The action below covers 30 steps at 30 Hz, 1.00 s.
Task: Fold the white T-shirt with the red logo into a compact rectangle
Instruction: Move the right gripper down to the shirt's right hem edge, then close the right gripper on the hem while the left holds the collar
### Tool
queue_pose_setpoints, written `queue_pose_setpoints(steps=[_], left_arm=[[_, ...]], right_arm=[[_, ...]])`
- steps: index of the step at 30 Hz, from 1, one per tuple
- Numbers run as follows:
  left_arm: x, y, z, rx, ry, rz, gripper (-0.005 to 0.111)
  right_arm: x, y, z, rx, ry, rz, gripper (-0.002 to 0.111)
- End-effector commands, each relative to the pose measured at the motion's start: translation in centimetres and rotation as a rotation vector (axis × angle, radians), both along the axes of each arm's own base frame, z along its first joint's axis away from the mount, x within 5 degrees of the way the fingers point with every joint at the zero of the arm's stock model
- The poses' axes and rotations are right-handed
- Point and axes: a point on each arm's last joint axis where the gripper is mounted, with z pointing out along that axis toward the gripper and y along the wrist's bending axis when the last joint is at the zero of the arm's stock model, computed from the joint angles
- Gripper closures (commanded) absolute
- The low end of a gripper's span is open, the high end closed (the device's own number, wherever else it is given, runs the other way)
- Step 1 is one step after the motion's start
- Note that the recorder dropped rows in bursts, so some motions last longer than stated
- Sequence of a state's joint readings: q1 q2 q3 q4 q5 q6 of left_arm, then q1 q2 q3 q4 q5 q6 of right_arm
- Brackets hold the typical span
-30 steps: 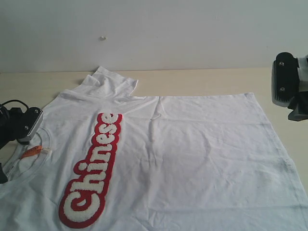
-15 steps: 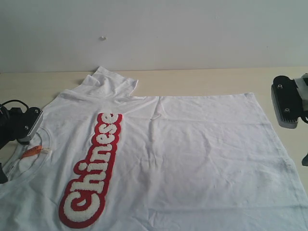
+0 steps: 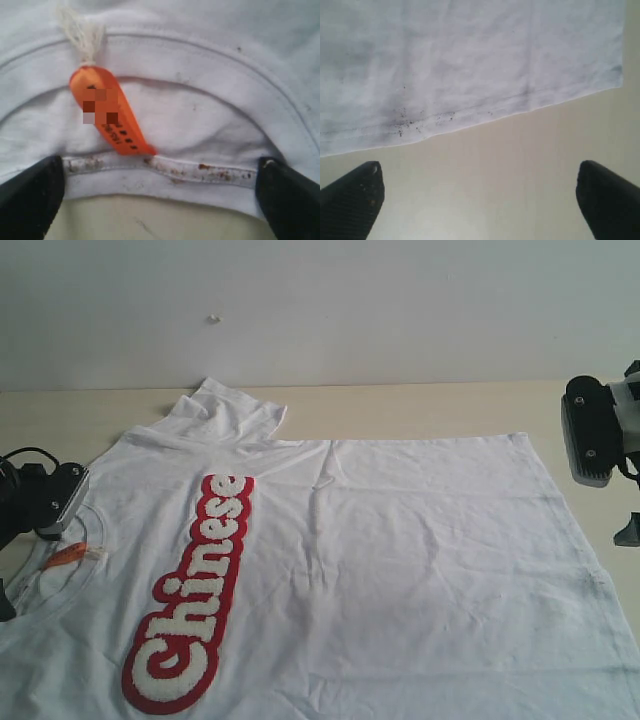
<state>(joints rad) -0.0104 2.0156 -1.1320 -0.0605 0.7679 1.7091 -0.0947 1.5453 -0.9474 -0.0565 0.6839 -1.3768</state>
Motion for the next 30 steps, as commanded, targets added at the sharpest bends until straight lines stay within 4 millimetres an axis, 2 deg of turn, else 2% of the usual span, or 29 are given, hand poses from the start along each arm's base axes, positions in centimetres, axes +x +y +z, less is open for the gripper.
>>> queue_pose_setpoints(steps=[1,7,19,25,30], left_arm=[[0.5,0.1,-2.1,0.008,-0.051,0.001,0.002],[0.5,0.1,-2.1,0.008,-0.051,0.001,0.002],[0.5,0.1,-2.1,0.008,-0.051,0.001,0.002],[0.5,0.1,-2.1,0.008,-0.051,0.001,0.002],[0.5,0.1,-2.1,0.008,-0.051,0.001,0.002]], right_arm=[[0.1,0.1,0.2,-0.005,-0.028,0.015,0.003],[0.1,0.7,0.2,0.097,-0.035,-0.059,0.003],[0.7,0.1,-1.8,0.014,0.056,0.006,0.003],[2.1,-0.2,-2.3,0.001,0.227,0.050,0.003],[4.1,-0.4,-3.5,-0.002,0.257,0.059,0.003]])
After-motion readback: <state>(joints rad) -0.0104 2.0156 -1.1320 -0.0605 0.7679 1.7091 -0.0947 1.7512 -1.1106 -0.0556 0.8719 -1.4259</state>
